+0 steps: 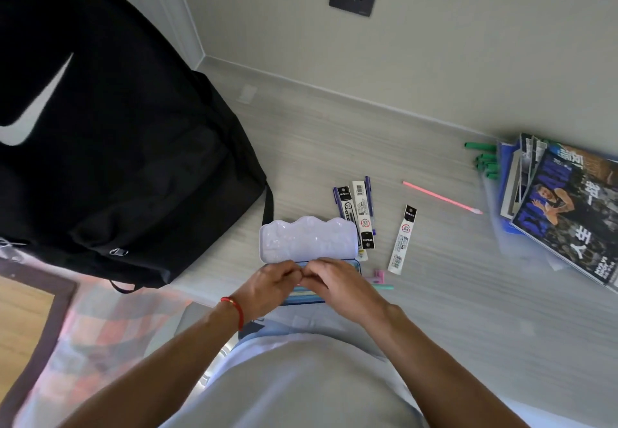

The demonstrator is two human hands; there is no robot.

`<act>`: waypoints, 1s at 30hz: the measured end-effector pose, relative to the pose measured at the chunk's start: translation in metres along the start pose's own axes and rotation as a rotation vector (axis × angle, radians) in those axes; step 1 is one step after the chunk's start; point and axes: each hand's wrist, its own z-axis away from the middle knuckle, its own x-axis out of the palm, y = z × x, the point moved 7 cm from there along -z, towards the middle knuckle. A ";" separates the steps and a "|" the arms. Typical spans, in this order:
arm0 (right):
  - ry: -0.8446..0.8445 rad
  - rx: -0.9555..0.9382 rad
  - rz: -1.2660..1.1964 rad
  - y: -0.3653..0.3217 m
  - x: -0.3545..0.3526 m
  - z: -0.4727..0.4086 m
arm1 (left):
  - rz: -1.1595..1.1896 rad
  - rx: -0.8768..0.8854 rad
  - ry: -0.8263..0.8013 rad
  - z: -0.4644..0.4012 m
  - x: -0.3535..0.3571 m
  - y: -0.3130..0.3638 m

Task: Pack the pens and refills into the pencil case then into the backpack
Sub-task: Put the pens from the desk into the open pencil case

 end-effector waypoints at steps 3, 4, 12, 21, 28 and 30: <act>0.002 0.043 0.041 0.019 -0.005 0.005 | -0.010 -0.034 0.018 0.005 -0.010 -0.013; 0.025 0.076 0.044 0.030 -0.009 0.010 | -0.008 -0.055 0.023 0.006 -0.013 -0.019; 0.080 0.191 -0.014 0.072 -0.022 0.035 | -0.537 0.191 0.207 0.019 -0.024 -0.015; 0.108 0.165 0.061 0.070 -0.021 0.037 | -0.779 0.218 0.181 0.023 -0.015 -0.012; 0.098 0.174 -0.009 0.075 -0.016 0.045 | -0.732 0.266 0.085 0.019 -0.012 -0.010; 0.092 0.168 -0.011 0.074 -0.016 0.047 | -0.742 0.264 0.050 0.018 -0.011 -0.009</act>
